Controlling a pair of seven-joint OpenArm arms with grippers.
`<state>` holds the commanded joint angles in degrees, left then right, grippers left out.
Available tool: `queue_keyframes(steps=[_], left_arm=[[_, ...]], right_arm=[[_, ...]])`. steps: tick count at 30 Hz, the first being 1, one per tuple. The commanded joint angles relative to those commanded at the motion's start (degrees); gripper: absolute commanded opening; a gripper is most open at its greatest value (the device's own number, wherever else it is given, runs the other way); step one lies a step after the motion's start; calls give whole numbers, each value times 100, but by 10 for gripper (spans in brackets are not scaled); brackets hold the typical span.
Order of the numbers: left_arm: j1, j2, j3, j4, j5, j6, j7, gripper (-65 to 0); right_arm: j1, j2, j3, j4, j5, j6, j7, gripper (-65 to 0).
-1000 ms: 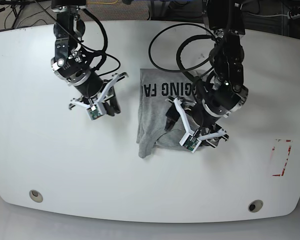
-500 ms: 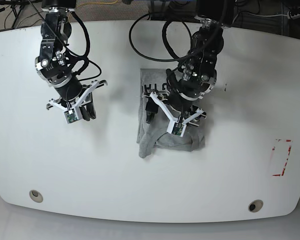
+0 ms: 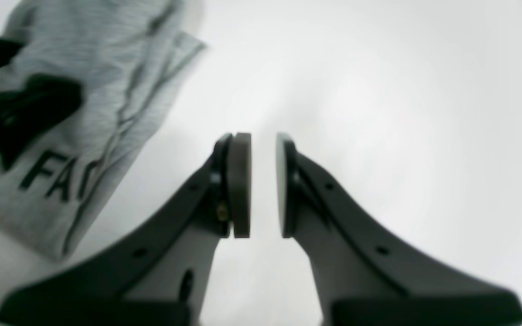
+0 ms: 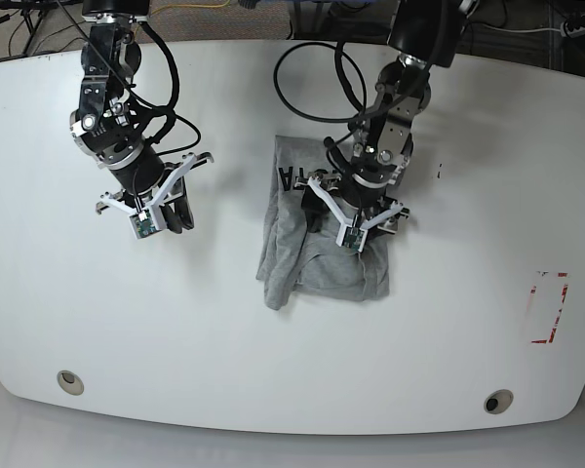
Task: Layout the t-shirt on the table in an organized manner, then fold the t-shirt properly
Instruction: 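Grasp the folded shirt with the left gripper and carry it to the red-taped square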
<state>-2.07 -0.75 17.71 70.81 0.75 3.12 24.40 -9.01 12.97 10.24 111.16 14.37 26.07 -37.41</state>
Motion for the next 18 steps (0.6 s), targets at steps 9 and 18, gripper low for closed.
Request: queue_keyframes(steps=[9,18], left_arm=[[62,-985,-281,387,-9,-290,26,-169],[211,-1881,-1582,633,9,-1240,26,-171]], right_arm=[[0,0,-9,-9,0,0,0,-563],[-9,0,-18,-9,0,0,-9,-563]])
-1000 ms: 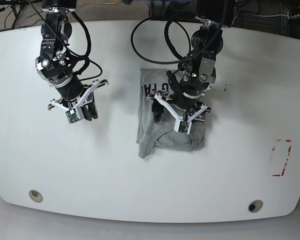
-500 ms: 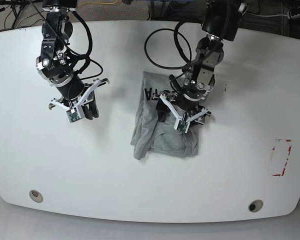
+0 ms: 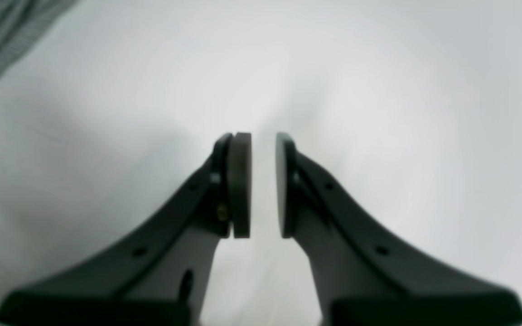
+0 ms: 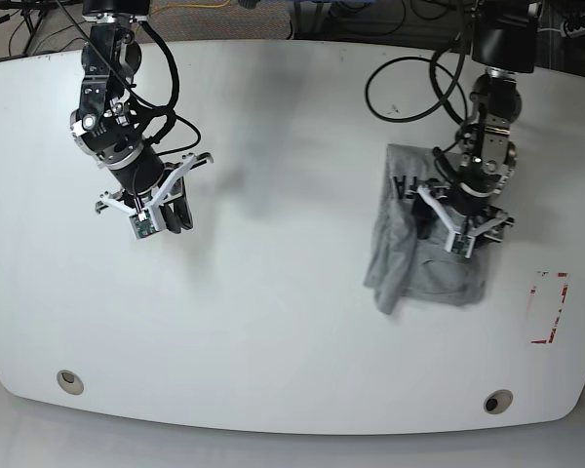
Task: Layout the t-shirt on the table in an organized manner, then fold the t-shirt properly
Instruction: 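Grasp the folded shirt with the left gripper and carry it to the red-taped square, then release the folded shirt beside the red-taped square with the left gripper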
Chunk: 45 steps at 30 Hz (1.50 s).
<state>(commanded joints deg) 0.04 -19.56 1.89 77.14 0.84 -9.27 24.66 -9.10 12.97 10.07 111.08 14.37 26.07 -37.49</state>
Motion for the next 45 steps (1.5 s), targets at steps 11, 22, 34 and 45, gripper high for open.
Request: queue_keyframes(steps=[11,22,34,45], left_arm=[[237,-730,-1319,-18,-9,-809,0,-171],[316,-1530,-1925,-290,-9,-1398,-18,-172],[923,-2048,-2163,-475,-26,-1415,-9,-172],[1521,-1714,-3499,1574,-26,-2611,782,-172]], right_arm=[[0,-193,-9,0,0,0,-9,-563],[-18,-246,-26,35,0,9,-18,-563],[-167,-246,-26,79,0,9,9,-563],[-123,-246,-18,105,-9,9,18,-563]])
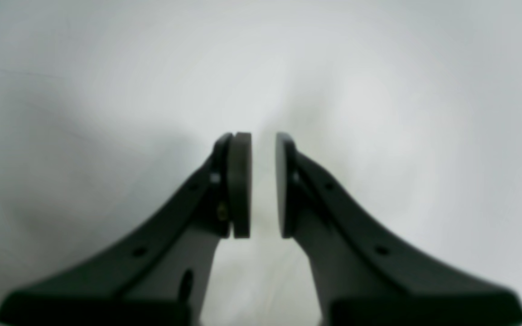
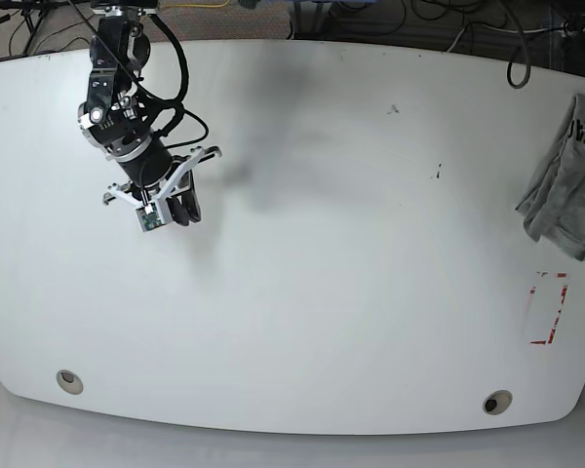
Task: Layout the t-shirt on the table in an organized manner, then fold the t-shirt properly
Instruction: 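Release the folded shirt beside the red-taped square with the left gripper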
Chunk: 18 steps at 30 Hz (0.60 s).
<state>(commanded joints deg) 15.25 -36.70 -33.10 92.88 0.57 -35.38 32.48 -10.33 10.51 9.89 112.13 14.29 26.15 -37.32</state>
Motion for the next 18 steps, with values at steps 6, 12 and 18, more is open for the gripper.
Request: queue_keyframes(steps=[6,12,18], left_arm=[[-466,501,220,1134,0,-176,475,-172],[-932,1468,738,1653,9,-167,475,-172],[-1240,2664,1336,1873,114,-88,466,-174]], right_arm=[[79,35,18,97,-44,0,44,-563],[62,44,26,132,-53,0,229,-563],[53,281,26,141,-62,0,255,-563]])
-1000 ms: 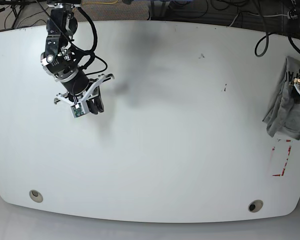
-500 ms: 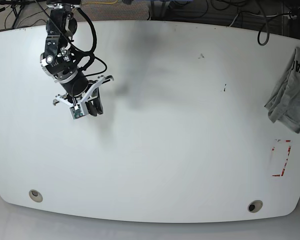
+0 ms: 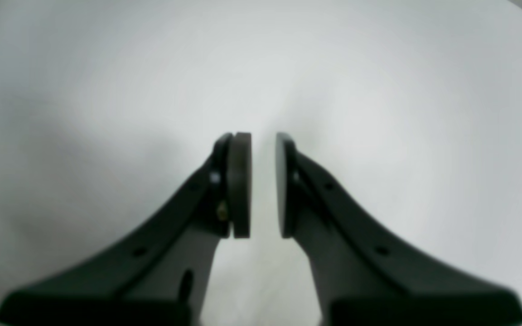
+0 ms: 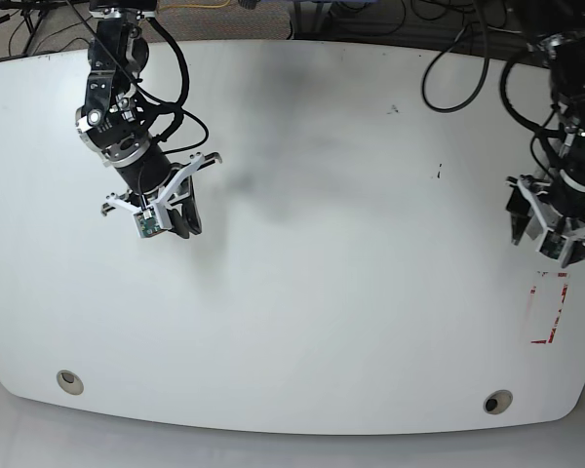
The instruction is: Layout the t-shirt on the table in an organized manner, then fold the t-shirt properly
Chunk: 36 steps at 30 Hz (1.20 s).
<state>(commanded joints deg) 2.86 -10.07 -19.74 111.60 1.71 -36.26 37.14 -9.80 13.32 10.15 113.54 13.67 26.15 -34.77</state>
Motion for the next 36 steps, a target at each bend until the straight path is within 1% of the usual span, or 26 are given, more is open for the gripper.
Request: queue_keyframes(steps=[1,2,3,5,6,8,9,11,13,14,17,19,21,24,29,33,34,36], left_arm=[[0,158,79,0,62,105,0,-174],[0,229,114,0,105,167,-9,-174],[0,413,193,0,211,369,-79,-174],[0,642,246,-26,281,686,-281,-174],[18,826,264,-44,308,941,-475,-174],[141,1046,273,-79,308,1266,-738,-174],[325,1178,290,-70,308,1495,-949,-174],[571,1231,308,-79,308,1732,-1257,-172],[756,1248,440,-114,308,1908,-1565,-172],[905,1248,492,-114,308,1934,-1670,-172],[1459,1248,580,-97,299,1943,-2004,-172],[1864,1248,580,-88,299,1943,-2374,-172],[2277,1240,563,-79,290,1943,-2673,-169],[2848,1240,563,-62,281,1943,-2892,-169],[3780,1240,545,53,255,1934,-2963,-171],[4633,1240,545,123,211,1934,-2971,-171],[4791,1240,545,158,176,1934,-2971,-171],[5354,1240,475,246,-97,1934,-2971,-172]], right_arm=[[0,35,0,9,0,0,0,-563],[0,53,0,18,0,0,0,-563],[0,70,0,18,-9,0,9,-563],[-9,132,9,18,-62,0,97,-563],[-26,185,9,9,-193,0,246,-563],[-114,211,9,0,-466,0,554,-563],[-237,202,9,0,-721,-9,835,-563],[-378,202,18,-9,-1011,-18,1231,-563],[-527,176,18,-105,-1231,-26,1591,-563],[-589,141,18,-149,-1275,-35,1732,-563],[-826,105,167,-211,-1257,-9,1881,-563],[-1055,35,369,-237,-1222,-9,1960,-563],[-1310,-79,519,-246,-1090,0,2084,-563],[-1741,-158,677,-202,-870,0,2251,-563],[-2611,-176,695,44,-695,0,2488,-563],[-3358,-193,695,105,-686,0,2716,-563],[-3481,-193,686,114,-686,0,2769,-563],[-4009,-246,677,123,-677,0,2963,-563]])
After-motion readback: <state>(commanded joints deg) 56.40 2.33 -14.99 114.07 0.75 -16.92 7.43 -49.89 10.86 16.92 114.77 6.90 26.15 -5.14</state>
